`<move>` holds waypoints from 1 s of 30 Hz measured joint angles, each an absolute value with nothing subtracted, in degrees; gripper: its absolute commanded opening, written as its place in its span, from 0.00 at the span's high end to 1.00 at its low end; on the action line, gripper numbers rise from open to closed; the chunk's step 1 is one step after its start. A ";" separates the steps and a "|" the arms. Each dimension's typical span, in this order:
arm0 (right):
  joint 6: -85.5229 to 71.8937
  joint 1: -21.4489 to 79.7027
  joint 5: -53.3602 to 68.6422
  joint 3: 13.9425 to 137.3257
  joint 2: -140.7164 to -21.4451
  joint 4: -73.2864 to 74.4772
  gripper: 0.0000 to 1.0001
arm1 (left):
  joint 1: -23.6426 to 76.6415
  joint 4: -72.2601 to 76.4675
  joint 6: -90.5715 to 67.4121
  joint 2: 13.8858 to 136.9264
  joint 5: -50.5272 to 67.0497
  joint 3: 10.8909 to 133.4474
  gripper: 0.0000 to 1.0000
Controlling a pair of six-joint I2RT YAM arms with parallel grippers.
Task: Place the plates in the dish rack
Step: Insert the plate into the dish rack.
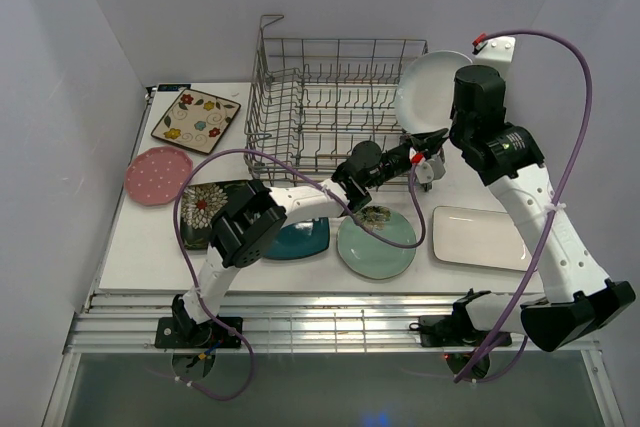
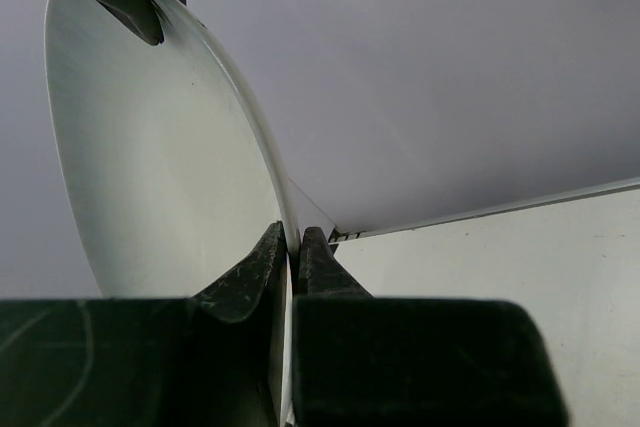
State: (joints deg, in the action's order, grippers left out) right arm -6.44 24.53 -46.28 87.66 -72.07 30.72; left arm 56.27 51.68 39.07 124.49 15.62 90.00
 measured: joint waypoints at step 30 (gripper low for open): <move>3.11 24.62 -47.83 85.43 -74.89 23.79 0.92 | 56.38 55.02 31.00 130.10 13.85 94.72 1.00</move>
